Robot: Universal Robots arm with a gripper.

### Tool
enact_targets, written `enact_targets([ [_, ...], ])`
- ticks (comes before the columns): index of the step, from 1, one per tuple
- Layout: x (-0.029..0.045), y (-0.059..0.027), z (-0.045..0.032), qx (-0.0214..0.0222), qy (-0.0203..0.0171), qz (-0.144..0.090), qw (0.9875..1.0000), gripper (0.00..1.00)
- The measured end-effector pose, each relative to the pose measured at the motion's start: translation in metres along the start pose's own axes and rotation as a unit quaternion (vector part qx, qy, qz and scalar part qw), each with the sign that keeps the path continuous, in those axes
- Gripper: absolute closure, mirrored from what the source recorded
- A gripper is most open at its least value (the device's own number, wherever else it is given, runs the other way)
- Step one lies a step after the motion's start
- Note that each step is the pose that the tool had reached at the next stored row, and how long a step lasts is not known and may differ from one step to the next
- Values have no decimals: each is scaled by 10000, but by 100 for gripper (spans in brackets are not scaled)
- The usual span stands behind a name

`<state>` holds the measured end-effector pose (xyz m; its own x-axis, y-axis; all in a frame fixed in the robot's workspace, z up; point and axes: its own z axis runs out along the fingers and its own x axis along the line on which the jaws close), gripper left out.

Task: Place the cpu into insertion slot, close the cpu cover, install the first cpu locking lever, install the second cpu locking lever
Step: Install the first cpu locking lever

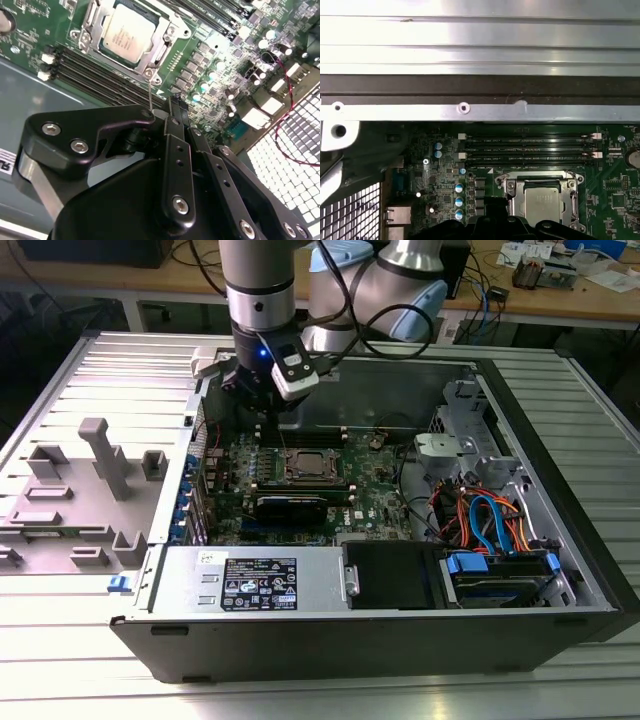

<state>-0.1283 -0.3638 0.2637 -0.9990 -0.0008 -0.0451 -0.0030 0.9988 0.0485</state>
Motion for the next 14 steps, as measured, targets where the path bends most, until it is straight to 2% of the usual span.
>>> enact_targets([
  [3, 64, 0, 2, -6, 6, -110, 9999, 89],
  [12, 70, 84, 13, -10, 14, -239, 9997, 89],
  [14, 45, 89, 15, -11, 15, -240, 9997, 89],
])
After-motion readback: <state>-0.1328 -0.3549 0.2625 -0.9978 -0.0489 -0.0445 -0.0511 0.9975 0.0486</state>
